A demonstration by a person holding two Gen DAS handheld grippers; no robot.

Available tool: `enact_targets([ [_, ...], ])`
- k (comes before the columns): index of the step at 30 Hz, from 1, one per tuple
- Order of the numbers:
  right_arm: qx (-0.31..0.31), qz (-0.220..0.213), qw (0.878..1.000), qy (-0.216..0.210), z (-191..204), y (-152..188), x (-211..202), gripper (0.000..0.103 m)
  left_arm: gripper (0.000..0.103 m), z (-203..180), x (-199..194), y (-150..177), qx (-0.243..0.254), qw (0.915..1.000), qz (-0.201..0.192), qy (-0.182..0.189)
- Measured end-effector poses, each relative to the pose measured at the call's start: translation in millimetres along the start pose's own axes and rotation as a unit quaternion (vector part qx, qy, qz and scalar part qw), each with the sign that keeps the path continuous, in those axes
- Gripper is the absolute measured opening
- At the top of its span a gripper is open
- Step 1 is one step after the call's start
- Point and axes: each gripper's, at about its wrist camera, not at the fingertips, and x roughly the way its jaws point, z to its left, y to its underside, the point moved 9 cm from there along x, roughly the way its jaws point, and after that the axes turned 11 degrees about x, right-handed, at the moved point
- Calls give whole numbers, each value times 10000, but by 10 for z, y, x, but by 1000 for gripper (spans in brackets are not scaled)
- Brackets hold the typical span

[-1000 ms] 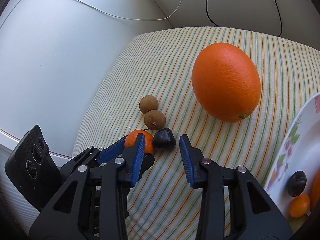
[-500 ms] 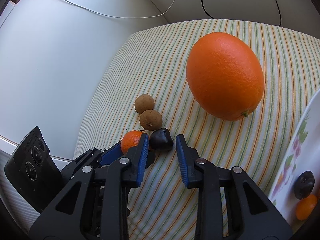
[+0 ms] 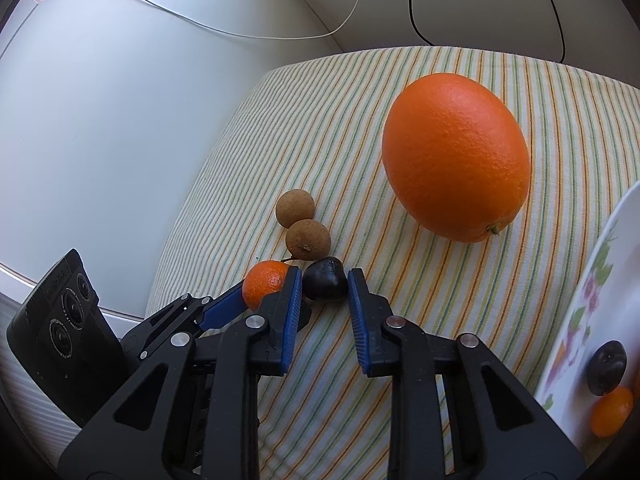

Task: Organize fruits
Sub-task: 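Grasp the small tangerine with the left gripper while the right gripper grasps the dark plum, then carry the small tangerine and dark plum over the plate with both grippers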

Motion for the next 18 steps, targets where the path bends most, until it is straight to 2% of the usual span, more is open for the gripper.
enact_targets([
  [18, -64, -227, 9996, -136, -93, 59, -372, 24, 36, -137, -229, -39, 45, 9997, -216, 62],
])
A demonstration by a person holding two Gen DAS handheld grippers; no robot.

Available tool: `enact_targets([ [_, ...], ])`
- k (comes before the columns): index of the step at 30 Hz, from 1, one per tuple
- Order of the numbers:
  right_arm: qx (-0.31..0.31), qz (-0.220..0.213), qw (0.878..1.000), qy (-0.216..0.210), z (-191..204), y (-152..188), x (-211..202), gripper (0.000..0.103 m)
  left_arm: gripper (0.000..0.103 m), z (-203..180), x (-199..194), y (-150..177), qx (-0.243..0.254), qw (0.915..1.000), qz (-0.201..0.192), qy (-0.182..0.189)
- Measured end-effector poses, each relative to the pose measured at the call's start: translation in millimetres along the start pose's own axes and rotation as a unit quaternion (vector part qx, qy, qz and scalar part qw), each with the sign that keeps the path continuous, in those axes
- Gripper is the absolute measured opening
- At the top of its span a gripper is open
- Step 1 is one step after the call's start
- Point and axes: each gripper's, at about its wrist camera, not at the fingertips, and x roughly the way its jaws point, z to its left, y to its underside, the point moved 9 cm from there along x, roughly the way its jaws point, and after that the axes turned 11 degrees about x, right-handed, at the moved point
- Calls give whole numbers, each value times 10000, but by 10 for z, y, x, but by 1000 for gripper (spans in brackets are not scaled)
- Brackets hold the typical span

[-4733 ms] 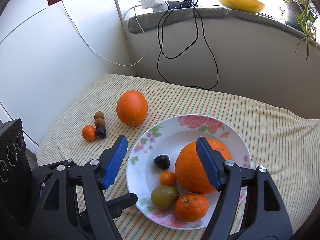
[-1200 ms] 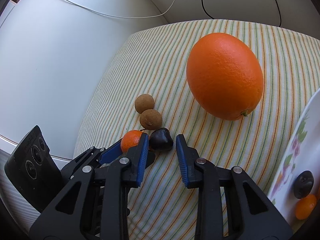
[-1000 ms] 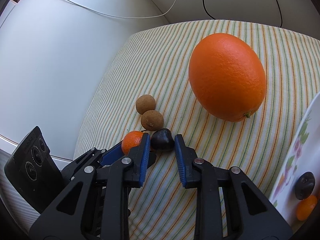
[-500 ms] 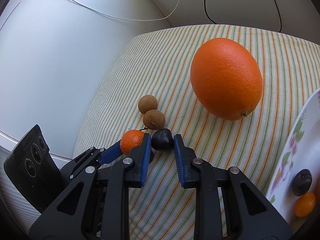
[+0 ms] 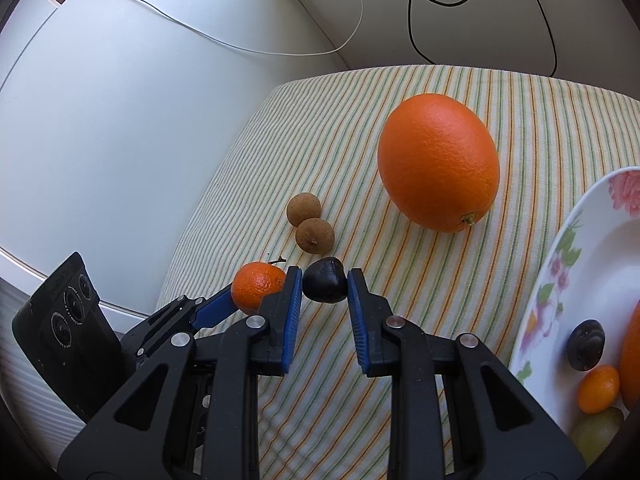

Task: Organize fruits
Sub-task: 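Carry the small tangerine and dark plum over the plate with both grippers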

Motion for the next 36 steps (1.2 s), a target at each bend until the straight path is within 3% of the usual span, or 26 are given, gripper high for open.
enact_targets([
  [19, 20, -543, 9985, -9, -331, 10, -825, 24, 36, -561, -56, -123, 235, 9989, -167, 358],
  [36, 234, -933, 9950, 252, -685, -180, -1240, 24, 36, -1113, 147, -251, 524, 9961, -127, 702],
])
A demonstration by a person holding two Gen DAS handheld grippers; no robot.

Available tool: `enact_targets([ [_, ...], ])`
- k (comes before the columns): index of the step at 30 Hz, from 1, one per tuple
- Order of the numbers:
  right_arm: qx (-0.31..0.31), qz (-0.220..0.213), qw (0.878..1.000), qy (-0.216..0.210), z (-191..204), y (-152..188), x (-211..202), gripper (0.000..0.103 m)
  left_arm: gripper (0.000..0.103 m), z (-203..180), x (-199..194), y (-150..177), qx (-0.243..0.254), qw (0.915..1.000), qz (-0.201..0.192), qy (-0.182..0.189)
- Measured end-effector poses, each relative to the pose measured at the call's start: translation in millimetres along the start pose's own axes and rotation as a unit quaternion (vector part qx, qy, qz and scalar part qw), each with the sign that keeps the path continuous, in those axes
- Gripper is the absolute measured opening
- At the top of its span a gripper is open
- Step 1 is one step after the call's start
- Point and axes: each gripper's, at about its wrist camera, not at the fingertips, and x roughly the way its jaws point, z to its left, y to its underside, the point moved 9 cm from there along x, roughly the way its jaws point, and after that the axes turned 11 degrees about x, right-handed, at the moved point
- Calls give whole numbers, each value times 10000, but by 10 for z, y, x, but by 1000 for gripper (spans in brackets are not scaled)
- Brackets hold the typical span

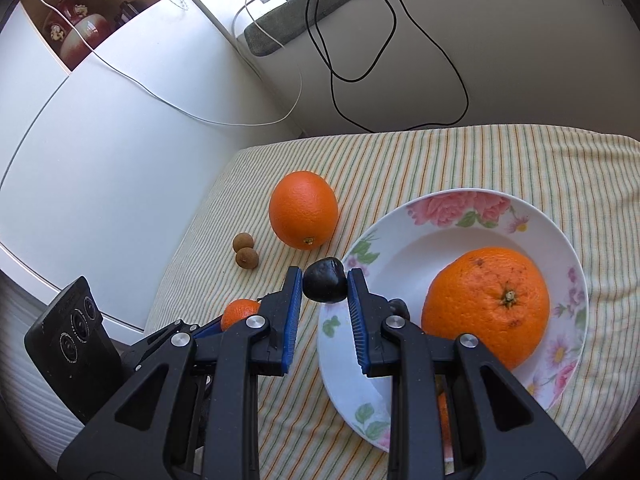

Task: Organize fruits
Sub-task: 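Carry the small tangerine and dark plum over the plate with both grippers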

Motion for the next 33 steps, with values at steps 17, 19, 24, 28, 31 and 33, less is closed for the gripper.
enact_targets([
  [17, -211, -178, 9993, 269, -177, -78, -59, 24, 36, -328, 181, -59, 205, 9995, 84, 220],
  [19, -239, -185, 9992, 267, -173, -77, -58, 24, 36, -344, 195, -72, 215, 9995, 86, 228],
  [24, -297, -212, 9990, 270, -158, -91, -55, 24, 36, -360, 221, -105, 225, 9994, 91, 248],
  [28, -398, -268, 9983, 328, -132, -108, -66, 24, 36, -372, 236, -113, 214, 9994, 91, 273],
  [31, -426, -293, 9981, 348, -126, -124, -79, 24, 36, -396, 251, -120, 217, 9993, 96, 294],
  [33, -442, -305, 9978, 384, -125, -126, -80, 24, 36, -402, 252, -122, 231, 9993, 98, 294],
])
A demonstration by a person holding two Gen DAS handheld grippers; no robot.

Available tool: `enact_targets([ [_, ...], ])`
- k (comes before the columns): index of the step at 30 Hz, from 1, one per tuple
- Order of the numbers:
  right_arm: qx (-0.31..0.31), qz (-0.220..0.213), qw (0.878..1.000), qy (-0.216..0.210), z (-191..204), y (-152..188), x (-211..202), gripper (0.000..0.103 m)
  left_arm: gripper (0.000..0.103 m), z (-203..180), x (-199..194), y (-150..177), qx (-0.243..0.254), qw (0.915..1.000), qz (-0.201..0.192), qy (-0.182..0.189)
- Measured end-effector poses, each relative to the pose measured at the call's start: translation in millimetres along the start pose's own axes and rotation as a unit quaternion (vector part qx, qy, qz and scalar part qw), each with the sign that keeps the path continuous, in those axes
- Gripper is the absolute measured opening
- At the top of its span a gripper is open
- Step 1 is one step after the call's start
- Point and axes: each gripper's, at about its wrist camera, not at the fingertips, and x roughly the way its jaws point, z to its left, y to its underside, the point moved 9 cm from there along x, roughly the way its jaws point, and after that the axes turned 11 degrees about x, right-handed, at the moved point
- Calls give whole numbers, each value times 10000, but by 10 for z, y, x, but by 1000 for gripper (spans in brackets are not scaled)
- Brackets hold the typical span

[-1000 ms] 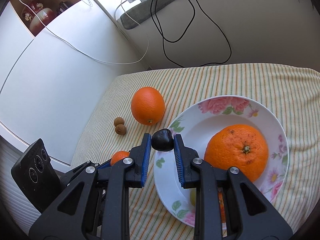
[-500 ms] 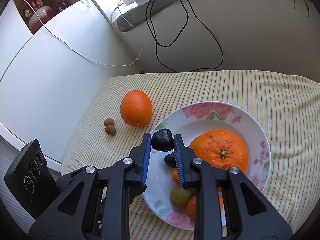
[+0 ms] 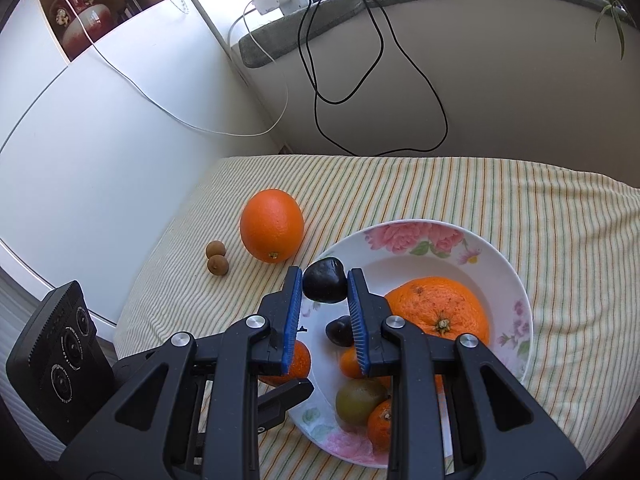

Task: Organize fruits
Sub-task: 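Carry the small tangerine and dark plum over the plate with both grippers, then open both grippers to release the tangerine and plum onto the plate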

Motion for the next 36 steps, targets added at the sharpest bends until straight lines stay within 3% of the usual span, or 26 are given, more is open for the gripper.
enact_targets([
  [16, -55, -58, 9999, 135, -27, -21, -30, 26, 37, -7, -10, -25, -25, 10000, -17, 41],
  [17, -46, -56, 9999, 122, -29, -21, -29, 27, 42, -7, -11, -24, -33, 10000, -16, 42],
  [19, -41, -57, 9999, 101, -26, -21, -28, 38, 49, -9, -26, -36, -48, 10000, -57, 37],
  [22, -56, -148, 9998, 106, -27, -34, -50, 56, 50, -18, -37, -43, -46, 10000, -73, 27],
  [26, -12, -181, 9998, 106, -38, -45, -70, 58, 54, -10, -51, -42, -72, 9999, -85, 7],
  [31, 46, -300, 9994, 134, -56, -68, -110, 73, 62, 8, -77, -41, -89, 9999, -103, -46],
  [36, 31, -302, 9994, 165, -49, -66, -119, 74, 67, 33, -115, -48, -72, 9998, -121, -103],
])
